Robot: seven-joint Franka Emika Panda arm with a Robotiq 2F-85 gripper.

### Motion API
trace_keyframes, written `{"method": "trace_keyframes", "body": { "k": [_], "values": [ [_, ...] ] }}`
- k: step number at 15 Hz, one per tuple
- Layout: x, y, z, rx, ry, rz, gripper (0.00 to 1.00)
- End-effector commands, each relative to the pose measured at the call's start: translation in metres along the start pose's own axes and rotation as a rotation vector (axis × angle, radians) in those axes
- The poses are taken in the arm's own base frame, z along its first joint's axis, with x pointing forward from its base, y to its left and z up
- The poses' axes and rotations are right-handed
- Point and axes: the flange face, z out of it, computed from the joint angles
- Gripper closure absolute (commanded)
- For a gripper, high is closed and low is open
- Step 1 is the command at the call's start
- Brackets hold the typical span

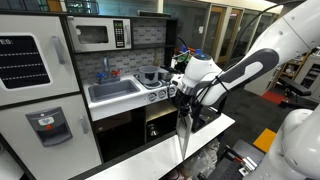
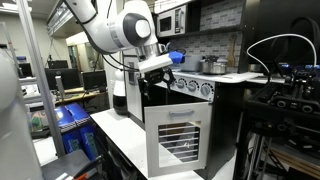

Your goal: Open the cabinet

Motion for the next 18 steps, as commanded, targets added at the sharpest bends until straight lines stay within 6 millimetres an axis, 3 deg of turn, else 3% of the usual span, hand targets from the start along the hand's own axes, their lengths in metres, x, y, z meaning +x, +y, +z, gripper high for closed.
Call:
{"method": "trace_keyframes", "body": {
  "k": [1, 5, 13, 18],
  "values": [
    [-0.002, -0.003, 0.032, 0.043, -0.028, -0.014, 0.00],
    [-0.025, -0.004, 0.038, 0.100, -0.096, -0.015, 0.00],
    [-0.090, 0.007, 0.010, 0.169, -0.255, 0.019, 0.00],
    [-0.100, 0.004, -0.008, 0.174, -0.285, -0.019, 0.00]
  ]
}}
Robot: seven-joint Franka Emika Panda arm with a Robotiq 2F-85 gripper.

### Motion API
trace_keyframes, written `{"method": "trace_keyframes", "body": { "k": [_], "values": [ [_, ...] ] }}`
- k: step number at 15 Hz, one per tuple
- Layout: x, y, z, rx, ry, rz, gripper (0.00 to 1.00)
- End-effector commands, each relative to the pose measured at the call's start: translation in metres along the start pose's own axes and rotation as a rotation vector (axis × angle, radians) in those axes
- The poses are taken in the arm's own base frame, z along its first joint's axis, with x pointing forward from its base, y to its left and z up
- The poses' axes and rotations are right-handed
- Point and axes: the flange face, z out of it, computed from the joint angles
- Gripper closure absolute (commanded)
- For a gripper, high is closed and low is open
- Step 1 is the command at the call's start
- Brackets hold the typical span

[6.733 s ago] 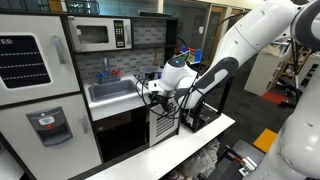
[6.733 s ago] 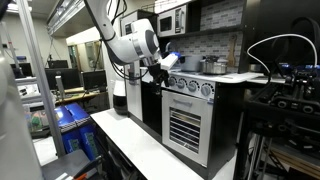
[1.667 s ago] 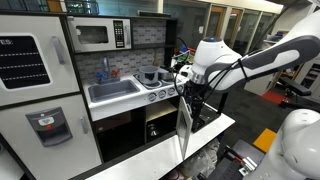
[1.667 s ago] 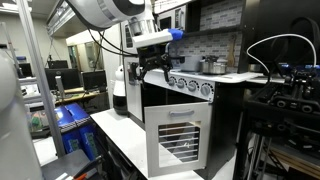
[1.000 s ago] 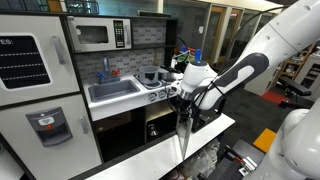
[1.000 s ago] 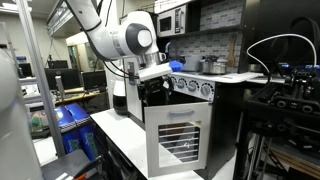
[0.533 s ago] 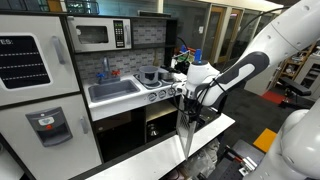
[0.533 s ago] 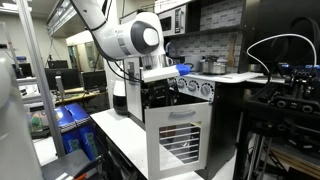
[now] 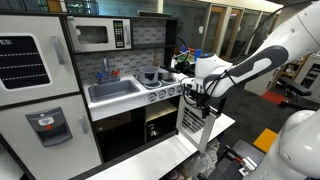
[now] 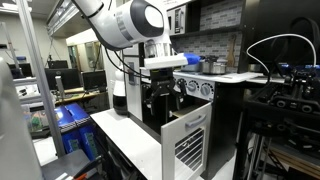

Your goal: Open the cabinet

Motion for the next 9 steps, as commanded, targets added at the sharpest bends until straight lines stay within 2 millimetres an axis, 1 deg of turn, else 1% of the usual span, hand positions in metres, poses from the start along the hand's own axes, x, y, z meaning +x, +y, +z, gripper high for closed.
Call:
{"method": "trace_keyframes", "body": {
  "k": [1, 6, 9],
  "values": [
    [-0.008, -0.010, -0.010, -0.023, 0.000, -0.069, 0.00],
    [0.012, -0.015, -0.033, -0.091, 0.050, -0.197, 0.00],
    [0.029, -0.018, -0.046, -0.136, 0.074, -0.283, 0.00]
  ]
}}
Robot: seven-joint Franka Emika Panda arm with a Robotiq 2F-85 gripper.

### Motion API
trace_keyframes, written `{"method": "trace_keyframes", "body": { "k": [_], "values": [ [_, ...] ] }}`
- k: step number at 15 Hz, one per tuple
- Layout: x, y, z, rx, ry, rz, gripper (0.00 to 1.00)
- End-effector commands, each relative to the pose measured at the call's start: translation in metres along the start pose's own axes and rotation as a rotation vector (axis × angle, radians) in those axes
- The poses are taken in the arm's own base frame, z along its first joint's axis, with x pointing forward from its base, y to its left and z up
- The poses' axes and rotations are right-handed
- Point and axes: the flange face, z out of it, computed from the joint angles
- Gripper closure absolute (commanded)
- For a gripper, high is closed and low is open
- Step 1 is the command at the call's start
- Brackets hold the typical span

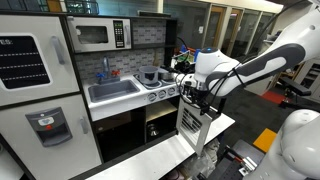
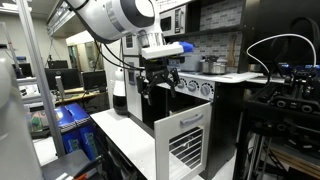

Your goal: Open the cabinet

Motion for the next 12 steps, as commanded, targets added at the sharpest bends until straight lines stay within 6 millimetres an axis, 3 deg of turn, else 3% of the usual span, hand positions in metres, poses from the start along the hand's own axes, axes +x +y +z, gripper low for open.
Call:
{"method": "trace_keyframes", "body": {
  "k": [1, 6, 12],
  "values": [
    [0.019, 0.001, -0.014, -0.061, 0.037, -0.105, 0.00],
    [0.043, 0.003, -0.035, -0.085, 0.078, -0.179, 0.00],
    [0.055, 0.007, -0.070, -0.030, 0.120, -0.198, 0.00]
  ]
}}
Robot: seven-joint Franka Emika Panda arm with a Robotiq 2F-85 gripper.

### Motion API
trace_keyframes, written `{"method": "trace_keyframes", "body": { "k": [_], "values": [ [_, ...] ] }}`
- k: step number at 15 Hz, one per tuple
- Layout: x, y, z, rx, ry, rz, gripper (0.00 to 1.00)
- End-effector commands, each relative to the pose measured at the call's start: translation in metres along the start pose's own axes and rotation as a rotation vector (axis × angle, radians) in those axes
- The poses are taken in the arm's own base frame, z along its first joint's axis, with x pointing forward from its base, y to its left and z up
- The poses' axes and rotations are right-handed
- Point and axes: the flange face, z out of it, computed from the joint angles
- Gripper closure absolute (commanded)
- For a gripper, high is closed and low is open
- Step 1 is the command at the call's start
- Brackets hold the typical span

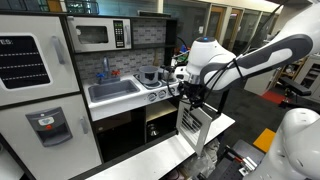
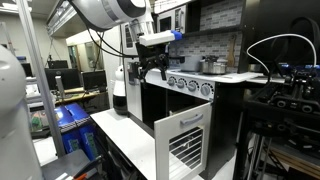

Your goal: Open the cabinet

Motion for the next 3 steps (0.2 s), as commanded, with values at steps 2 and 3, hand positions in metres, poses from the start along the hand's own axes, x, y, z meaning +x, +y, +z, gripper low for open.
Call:
{"method": "trace_keyframes", "body": {
  "k": [2, 3],
  "values": [
    [0.0034, 0.0028, -0.0105, 0.022, 0.012, 0.005, 0.00],
    [0.0042, 0.0036, -0.0139, 0.026, 0.014, 0.005, 0.00]
  ]
}}
